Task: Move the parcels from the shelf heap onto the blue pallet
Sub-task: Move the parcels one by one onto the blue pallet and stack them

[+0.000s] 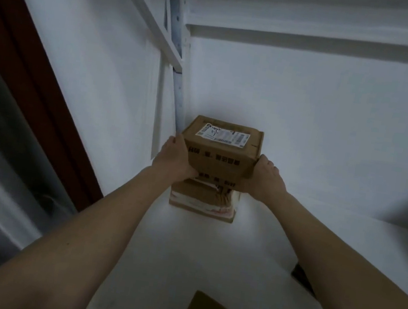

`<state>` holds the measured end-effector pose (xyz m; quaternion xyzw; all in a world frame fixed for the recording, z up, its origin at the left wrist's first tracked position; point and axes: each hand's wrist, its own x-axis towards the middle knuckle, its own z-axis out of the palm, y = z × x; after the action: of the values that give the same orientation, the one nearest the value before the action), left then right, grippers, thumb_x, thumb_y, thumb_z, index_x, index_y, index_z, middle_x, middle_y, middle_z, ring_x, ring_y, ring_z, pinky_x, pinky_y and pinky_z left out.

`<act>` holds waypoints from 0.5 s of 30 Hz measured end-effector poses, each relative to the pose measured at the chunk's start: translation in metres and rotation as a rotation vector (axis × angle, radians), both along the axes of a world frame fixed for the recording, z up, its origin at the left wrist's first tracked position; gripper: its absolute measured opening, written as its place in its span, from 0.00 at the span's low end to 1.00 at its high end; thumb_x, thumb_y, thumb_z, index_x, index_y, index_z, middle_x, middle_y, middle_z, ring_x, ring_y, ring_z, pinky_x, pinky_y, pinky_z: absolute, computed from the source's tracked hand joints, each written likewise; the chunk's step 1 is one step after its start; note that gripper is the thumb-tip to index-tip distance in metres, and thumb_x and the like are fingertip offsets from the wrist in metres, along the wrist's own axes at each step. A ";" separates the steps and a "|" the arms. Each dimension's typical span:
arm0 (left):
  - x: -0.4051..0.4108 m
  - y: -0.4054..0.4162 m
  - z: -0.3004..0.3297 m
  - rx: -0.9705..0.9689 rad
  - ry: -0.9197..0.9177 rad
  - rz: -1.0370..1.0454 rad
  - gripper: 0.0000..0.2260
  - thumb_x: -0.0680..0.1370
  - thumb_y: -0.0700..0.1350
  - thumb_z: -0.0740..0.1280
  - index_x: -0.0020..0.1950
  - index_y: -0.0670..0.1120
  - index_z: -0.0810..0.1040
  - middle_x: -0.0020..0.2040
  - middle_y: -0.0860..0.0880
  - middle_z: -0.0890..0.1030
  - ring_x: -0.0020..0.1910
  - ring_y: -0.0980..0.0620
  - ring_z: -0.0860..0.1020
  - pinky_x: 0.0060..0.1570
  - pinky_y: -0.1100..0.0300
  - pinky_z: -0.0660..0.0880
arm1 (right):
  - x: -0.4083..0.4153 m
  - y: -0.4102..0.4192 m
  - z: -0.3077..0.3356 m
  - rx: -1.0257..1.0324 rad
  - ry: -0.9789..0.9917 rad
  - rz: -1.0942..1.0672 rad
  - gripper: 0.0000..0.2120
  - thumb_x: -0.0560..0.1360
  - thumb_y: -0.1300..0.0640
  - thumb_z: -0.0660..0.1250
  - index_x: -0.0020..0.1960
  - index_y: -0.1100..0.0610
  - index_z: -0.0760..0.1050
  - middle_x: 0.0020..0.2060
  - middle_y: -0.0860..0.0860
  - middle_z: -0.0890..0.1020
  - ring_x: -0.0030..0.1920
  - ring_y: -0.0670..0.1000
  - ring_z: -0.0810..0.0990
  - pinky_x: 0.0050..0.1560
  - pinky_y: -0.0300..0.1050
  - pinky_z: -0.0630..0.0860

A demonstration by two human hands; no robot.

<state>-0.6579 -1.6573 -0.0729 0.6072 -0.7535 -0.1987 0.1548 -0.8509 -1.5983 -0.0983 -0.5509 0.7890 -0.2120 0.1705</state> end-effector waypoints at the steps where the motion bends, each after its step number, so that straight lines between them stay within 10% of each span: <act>1: 0.000 -0.010 -0.001 0.040 0.074 0.024 0.54 0.61 0.50 0.80 0.76 0.41 0.50 0.70 0.42 0.66 0.68 0.44 0.67 0.65 0.43 0.69 | -0.001 -0.007 0.000 -0.004 -0.023 0.005 0.40 0.66 0.46 0.76 0.68 0.63 0.61 0.63 0.59 0.71 0.65 0.60 0.70 0.62 0.54 0.71; 8: 0.005 -0.046 -0.015 0.148 0.528 -0.055 0.22 0.64 0.32 0.78 0.54 0.44 0.78 0.44 0.50 0.82 0.40 0.60 0.79 0.40 0.65 0.79 | -0.007 -0.038 -0.013 -0.006 -0.175 -0.034 0.39 0.62 0.43 0.75 0.67 0.56 0.65 0.56 0.52 0.79 0.54 0.54 0.80 0.52 0.49 0.79; 15: -0.005 -0.032 -0.002 0.122 0.573 -0.047 0.39 0.64 0.41 0.80 0.70 0.44 0.63 0.59 0.50 0.75 0.59 0.52 0.73 0.60 0.52 0.72 | -0.008 -0.024 -0.001 -0.158 -0.259 -0.123 0.37 0.62 0.45 0.76 0.67 0.56 0.68 0.57 0.52 0.80 0.56 0.55 0.79 0.53 0.48 0.77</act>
<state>-0.6626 -1.6889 -0.0747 0.5171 -0.6796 -0.4103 0.3199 -0.8594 -1.6222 -0.0990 -0.4815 0.7735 -0.3527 0.2135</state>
